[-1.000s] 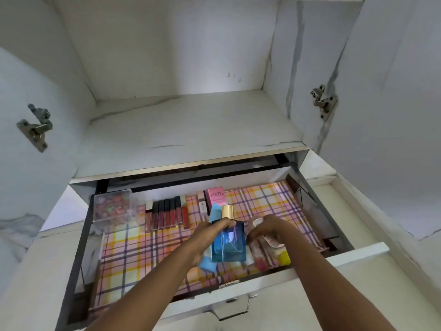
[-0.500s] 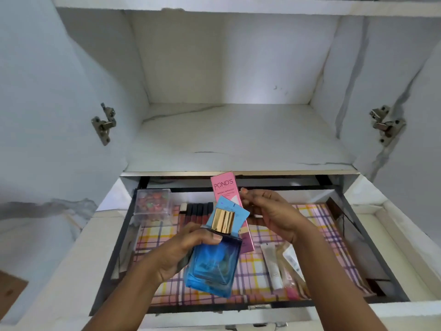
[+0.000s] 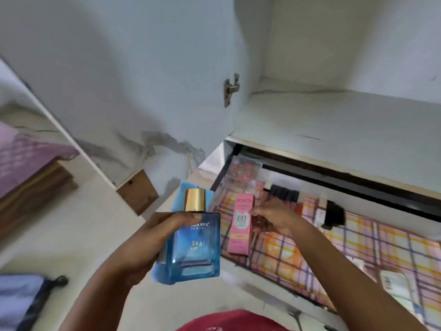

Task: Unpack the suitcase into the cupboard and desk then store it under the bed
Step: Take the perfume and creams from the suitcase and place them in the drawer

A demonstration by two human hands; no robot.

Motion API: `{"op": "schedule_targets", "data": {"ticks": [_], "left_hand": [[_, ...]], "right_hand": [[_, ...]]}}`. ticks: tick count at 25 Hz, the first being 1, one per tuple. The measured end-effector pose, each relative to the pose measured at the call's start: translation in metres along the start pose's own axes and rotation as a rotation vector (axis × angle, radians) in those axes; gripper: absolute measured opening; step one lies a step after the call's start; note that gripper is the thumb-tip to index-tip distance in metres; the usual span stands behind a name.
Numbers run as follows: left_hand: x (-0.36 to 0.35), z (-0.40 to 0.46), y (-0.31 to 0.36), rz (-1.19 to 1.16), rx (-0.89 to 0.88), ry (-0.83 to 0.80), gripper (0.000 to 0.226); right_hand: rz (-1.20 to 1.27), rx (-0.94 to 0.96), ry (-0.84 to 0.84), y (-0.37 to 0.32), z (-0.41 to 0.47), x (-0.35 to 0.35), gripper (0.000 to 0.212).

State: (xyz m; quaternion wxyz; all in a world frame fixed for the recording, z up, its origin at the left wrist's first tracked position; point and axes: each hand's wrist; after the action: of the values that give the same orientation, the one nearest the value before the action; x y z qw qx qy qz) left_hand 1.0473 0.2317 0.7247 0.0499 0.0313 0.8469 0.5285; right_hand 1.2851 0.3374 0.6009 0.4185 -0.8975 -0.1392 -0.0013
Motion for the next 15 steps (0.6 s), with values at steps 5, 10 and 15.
{"op": "schedule_targets", "data": {"ticks": [5, 10, 15], "left_hand": [[0.017, -0.029, -0.025, 0.020, 0.061, 0.139, 0.062], [0.015, -0.042, -0.031, 0.022, 0.072, 0.159, 0.068], [0.015, -0.045, -0.031, 0.005, 0.054, 0.170, 0.071]], "right_hand": [[0.051, -0.075, 0.008, 0.009, 0.039, -0.049, 0.001], [0.163, -0.049, 0.052, 0.001, 0.050, -0.069, 0.002], [0.102, -0.043, 0.203, 0.002, 0.061, -0.054, 0.015]]}}
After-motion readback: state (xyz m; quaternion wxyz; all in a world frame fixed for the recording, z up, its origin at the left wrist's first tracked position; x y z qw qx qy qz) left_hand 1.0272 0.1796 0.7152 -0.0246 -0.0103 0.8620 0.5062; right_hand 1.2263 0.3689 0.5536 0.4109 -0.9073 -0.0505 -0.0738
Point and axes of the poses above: each hand's wrist, its own z-axis towards the middle knuckle, its own x-axis out of the back of the hand, y = z × x, and after that the axes turned 6 degrees about -z, right-handed
